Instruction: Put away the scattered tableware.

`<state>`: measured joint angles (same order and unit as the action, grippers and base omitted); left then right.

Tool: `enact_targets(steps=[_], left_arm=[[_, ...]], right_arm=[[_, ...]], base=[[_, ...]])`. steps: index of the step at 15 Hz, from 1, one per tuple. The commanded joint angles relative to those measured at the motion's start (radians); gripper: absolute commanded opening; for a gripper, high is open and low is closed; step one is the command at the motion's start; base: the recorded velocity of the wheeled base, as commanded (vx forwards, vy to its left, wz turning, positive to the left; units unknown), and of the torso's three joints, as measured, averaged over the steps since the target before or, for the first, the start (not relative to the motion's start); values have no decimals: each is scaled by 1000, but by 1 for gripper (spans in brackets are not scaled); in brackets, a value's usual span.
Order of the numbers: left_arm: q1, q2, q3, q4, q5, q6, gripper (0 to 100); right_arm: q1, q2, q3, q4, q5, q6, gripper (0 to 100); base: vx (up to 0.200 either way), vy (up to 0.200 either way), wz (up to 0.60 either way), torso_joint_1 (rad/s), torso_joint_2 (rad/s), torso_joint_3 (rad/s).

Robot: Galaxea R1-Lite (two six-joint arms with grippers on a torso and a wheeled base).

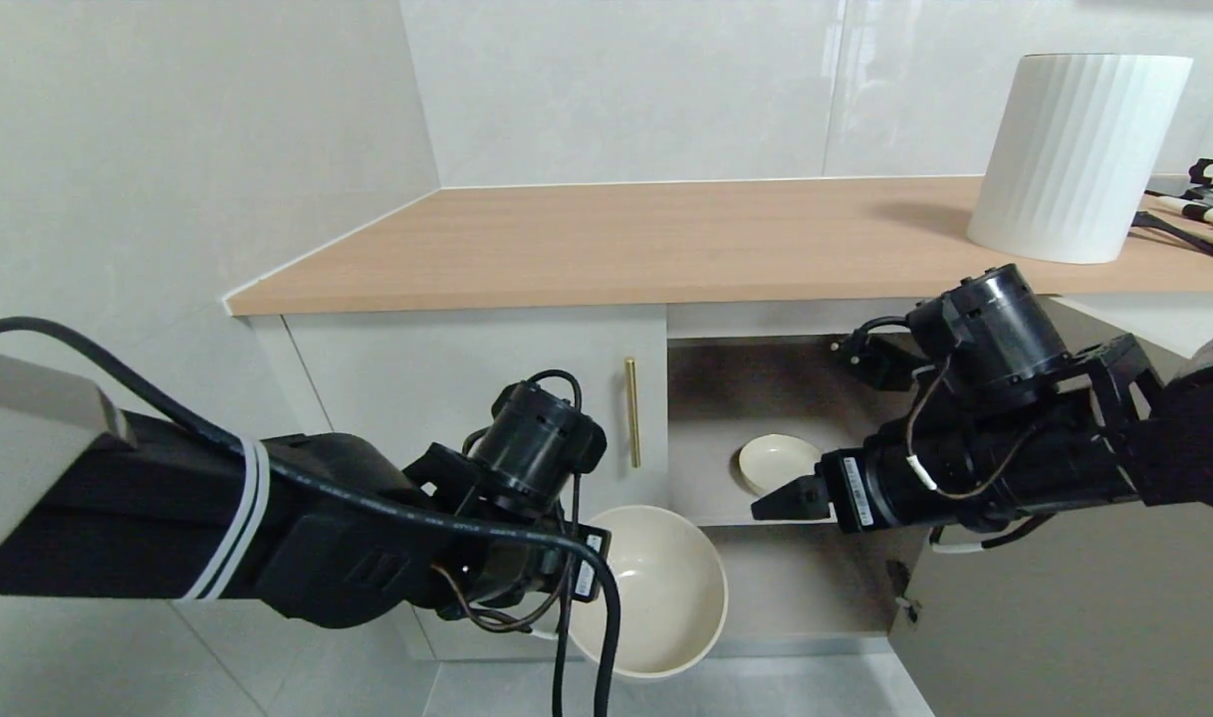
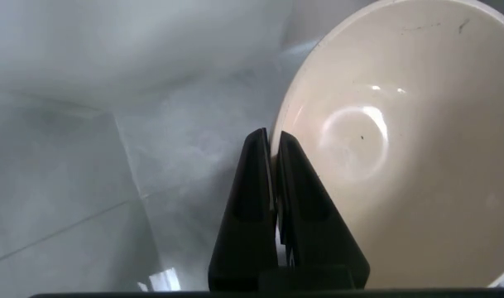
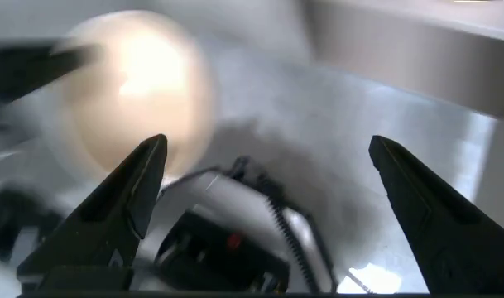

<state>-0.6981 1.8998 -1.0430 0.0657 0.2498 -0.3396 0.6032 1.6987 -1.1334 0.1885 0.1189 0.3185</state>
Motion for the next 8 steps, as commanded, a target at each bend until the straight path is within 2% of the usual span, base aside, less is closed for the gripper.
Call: enact_targets(steps=[1, 5, 8], left_arm=[[-18, 24, 0, -4, 11, -1, 0], [-57, 21, 0, -37, 59, -22, 0], [-66, 22, 1, -37, 82, -24, 0]], right_arm=[[79, -2, 11, 3, -1, 10, 100], [96, 110, 1, -3, -35, 39, 100], [96, 156, -16, -3, -62, 45, 100]], base=[[0, 0, 0, 0, 0, 0], [0, 0, 0, 0, 0, 0], [0, 0, 0, 0, 0, 0]])
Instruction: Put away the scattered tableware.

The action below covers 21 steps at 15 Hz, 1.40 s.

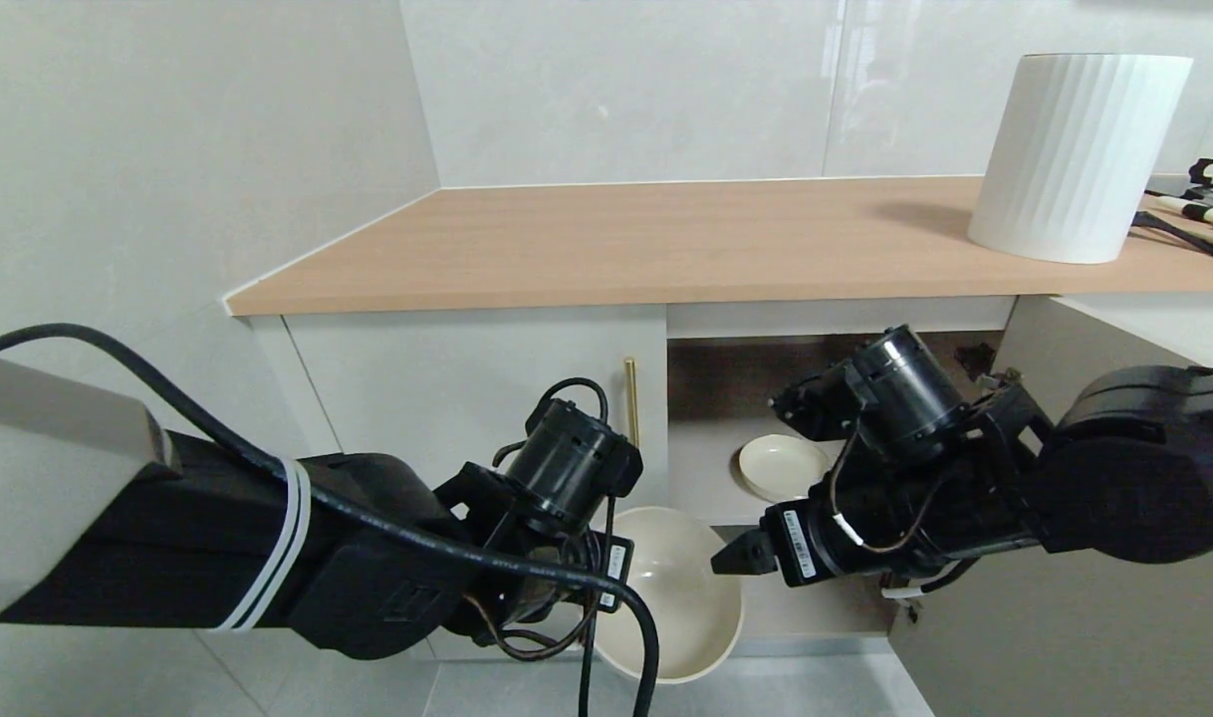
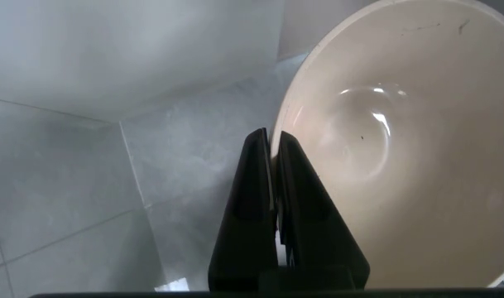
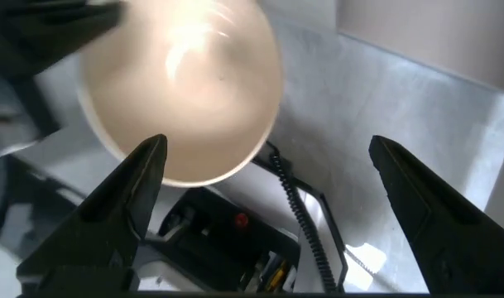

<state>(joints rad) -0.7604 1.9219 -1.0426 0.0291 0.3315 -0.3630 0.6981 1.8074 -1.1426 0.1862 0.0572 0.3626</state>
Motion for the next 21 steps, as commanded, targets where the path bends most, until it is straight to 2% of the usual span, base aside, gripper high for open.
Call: enact_targets(steps=[1, 13, 14, 21], left_arm=[[-3, 0, 1, 0, 0, -1, 0], [-16, -26, 7, -8, 0, -7, 0], [-16, -26, 7, -8, 0, -7, 0], [-16, -8, 7, -8, -2, -7, 0]], right_arm=[[1, 53, -8, -1, 0, 1, 100], [0, 139, -29, -47, -45, 41, 100], [0, 141, -29, -53, -45, 50, 0], [6, 135, -28, -54, -45, 56, 0]], base=[[0, 0, 0, 0, 0, 0], [0, 0, 0, 0, 0, 0], [0, 0, 0, 0, 0, 0], [0, 0, 0, 0, 0, 0]])
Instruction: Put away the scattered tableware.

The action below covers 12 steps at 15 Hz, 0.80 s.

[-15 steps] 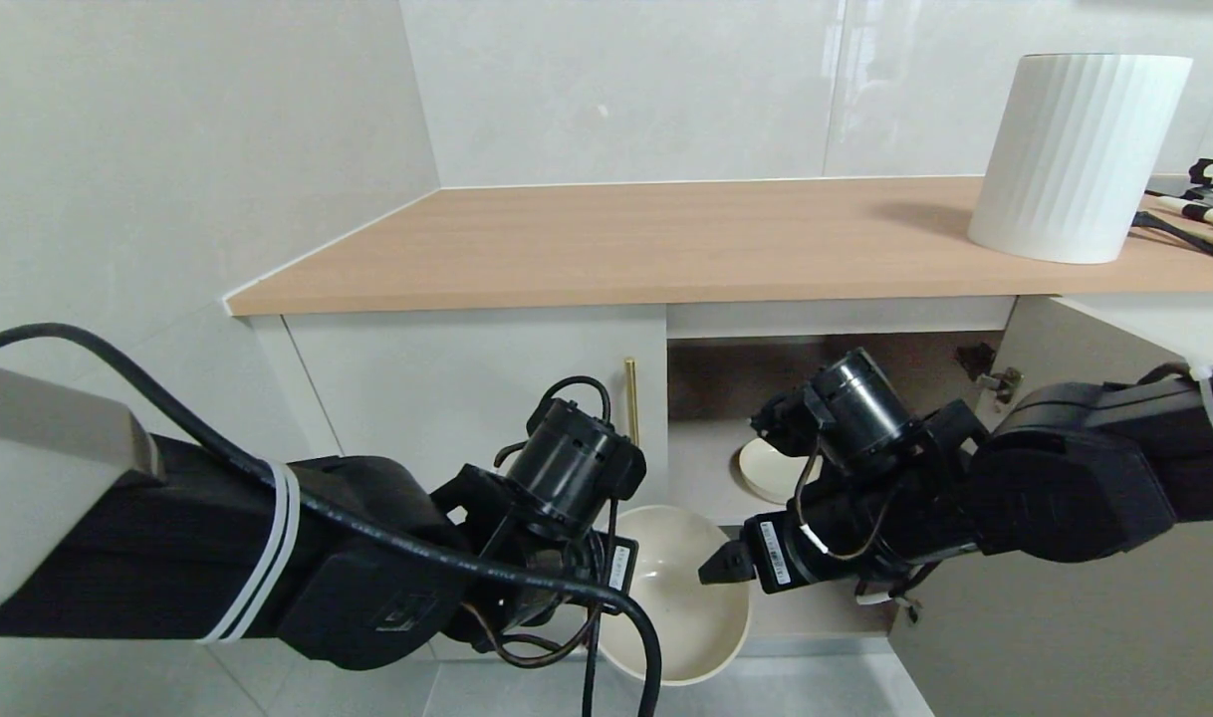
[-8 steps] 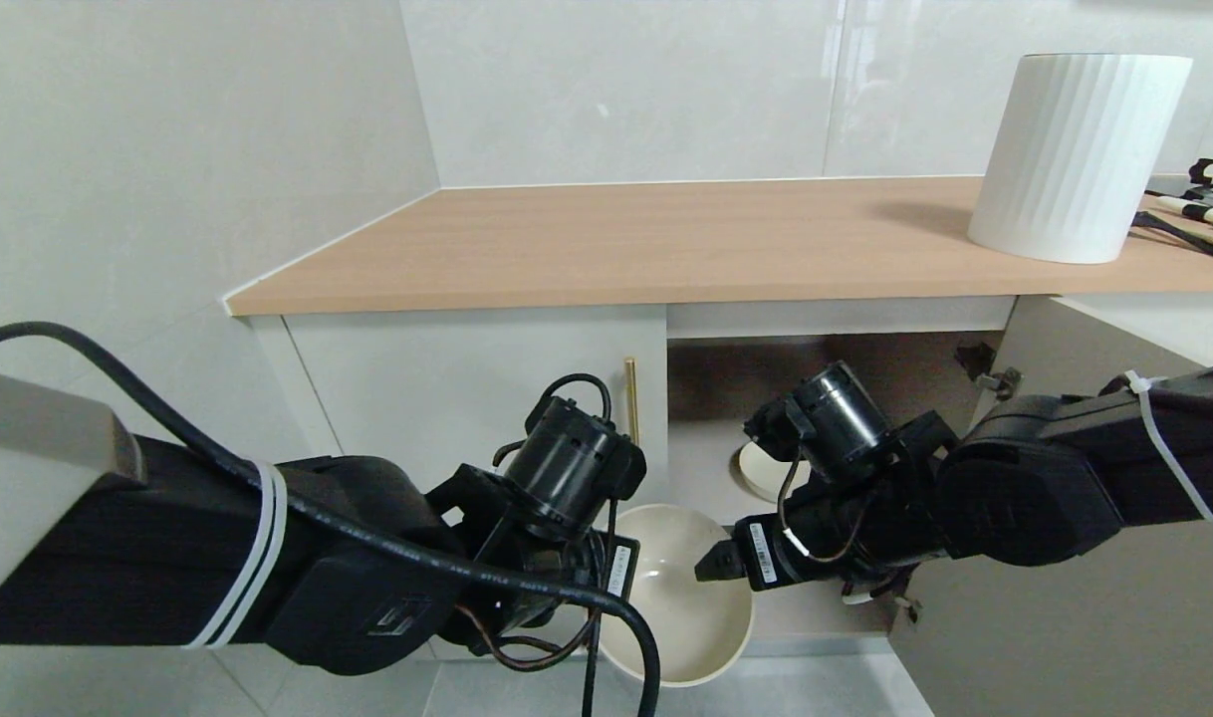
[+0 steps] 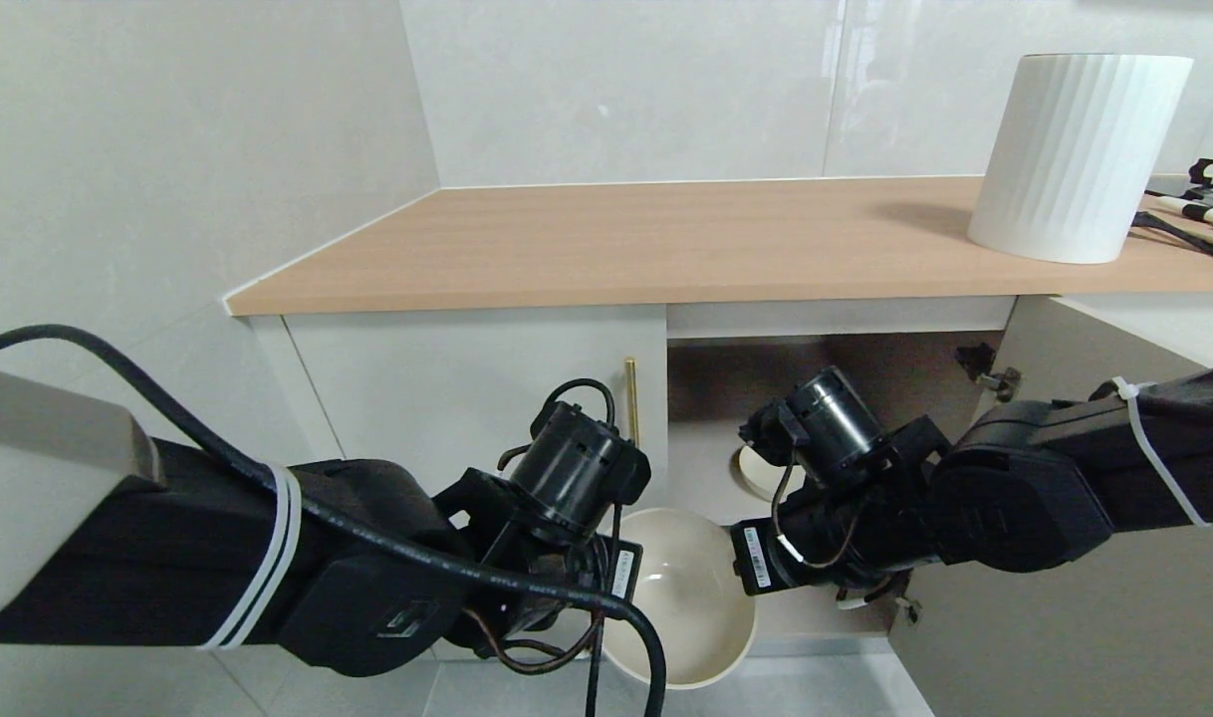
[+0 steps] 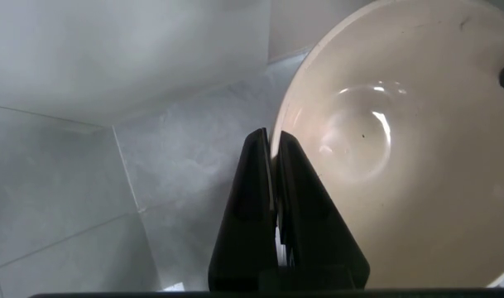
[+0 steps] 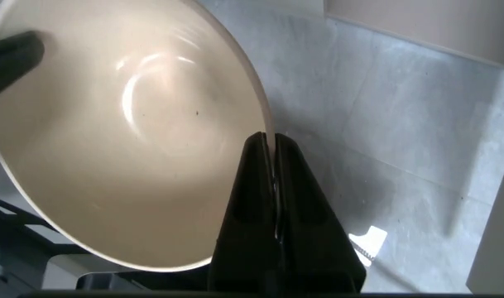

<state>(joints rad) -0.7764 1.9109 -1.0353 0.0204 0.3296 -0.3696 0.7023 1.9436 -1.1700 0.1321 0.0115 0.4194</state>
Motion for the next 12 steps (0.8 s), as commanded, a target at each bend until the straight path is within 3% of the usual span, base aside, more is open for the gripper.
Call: enact_targets(steps=[1, 6, 7, 12], left_arm=[[0, 4, 0, 1, 2, 0, 0], [0, 5, 3, 4, 2, 3, 0], [0, 5, 1, 4, 2, 3, 100], [2, -4, 1, 1, 14, 0, 100]], right_arm=[[2, -2, 0, 0, 1, -1, 0], [5, -2, 3, 1, -1, -1, 0], [5, -2, 4, 1, -1, -2, 0], [6, 14, 1, 1, -1, -2, 0]], base=[[0, 0, 0, 0, 0, 0], [0, 0, 0, 0, 0, 0], [0, 0, 0, 0, 0, 0], [0, 0, 0, 0, 0, 0]])
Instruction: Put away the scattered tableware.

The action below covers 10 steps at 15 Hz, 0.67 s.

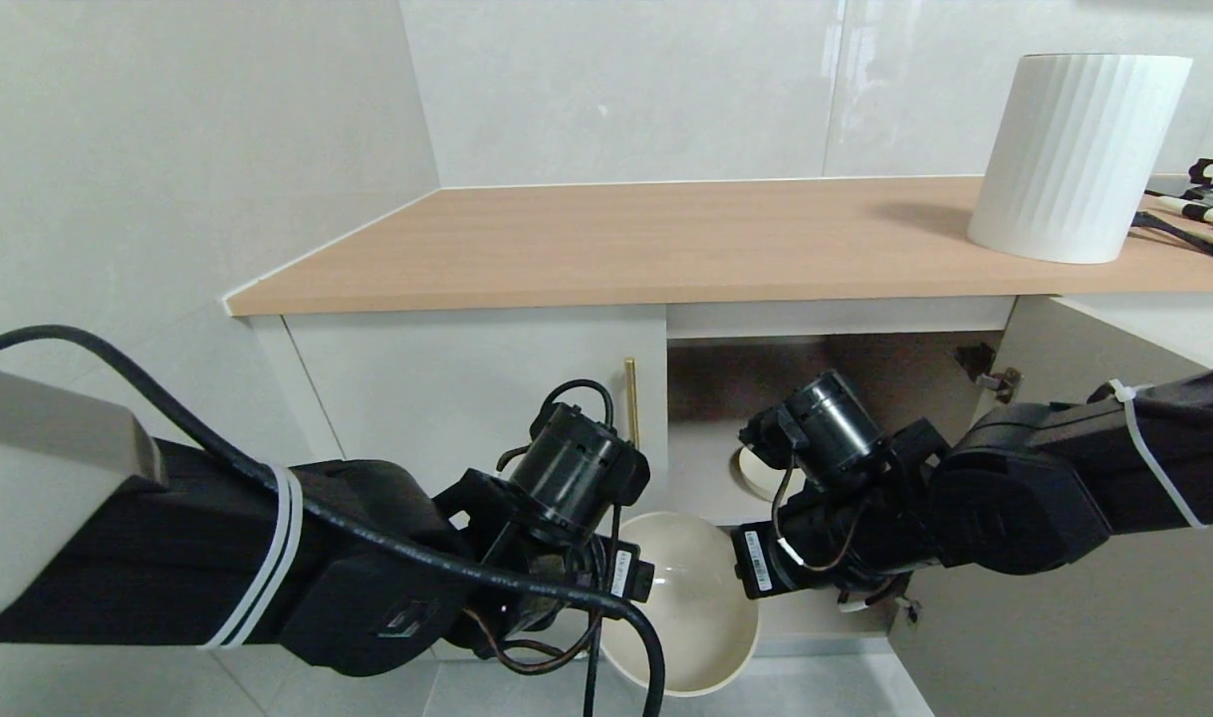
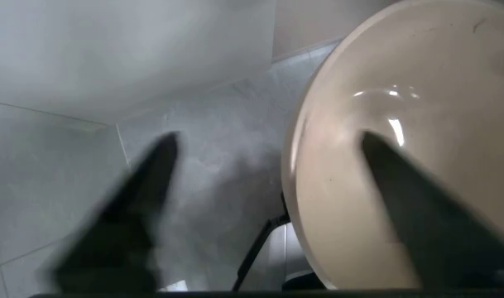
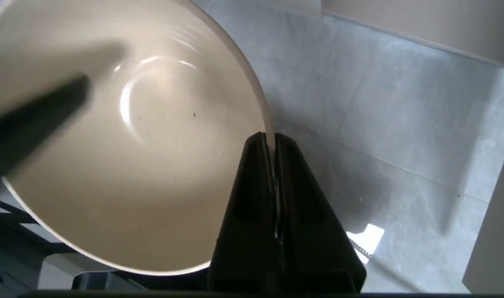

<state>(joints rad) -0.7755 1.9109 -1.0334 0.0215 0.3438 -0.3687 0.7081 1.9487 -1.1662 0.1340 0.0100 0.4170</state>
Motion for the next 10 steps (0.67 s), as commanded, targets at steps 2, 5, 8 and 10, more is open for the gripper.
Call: enact_targets(steps=[2, 5, 8, 10], left_arm=[[1, -6, 0, 0, 9, -1, 100], [1, -9, 0, 0, 9, -1, 100], [1, -9, 0, 0, 9, -1, 100], [1, -9, 0, 0, 9, -2, 100]], right_arm=[[-9, 36, -15, -2, -10, 2, 0], [-68, 101, -53, -25, -31, 20, 0], [-144, 159, -112, -37, -87, 37, 0], [-208, 199, -156, -36, -88, 37, 0]], base=[[0, 0, 0, 0, 0, 0], [0, 0, 0, 0, 0, 0], [0, 0, 0, 0, 0, 0], [0, 0, 0, 0, 0, 0]])
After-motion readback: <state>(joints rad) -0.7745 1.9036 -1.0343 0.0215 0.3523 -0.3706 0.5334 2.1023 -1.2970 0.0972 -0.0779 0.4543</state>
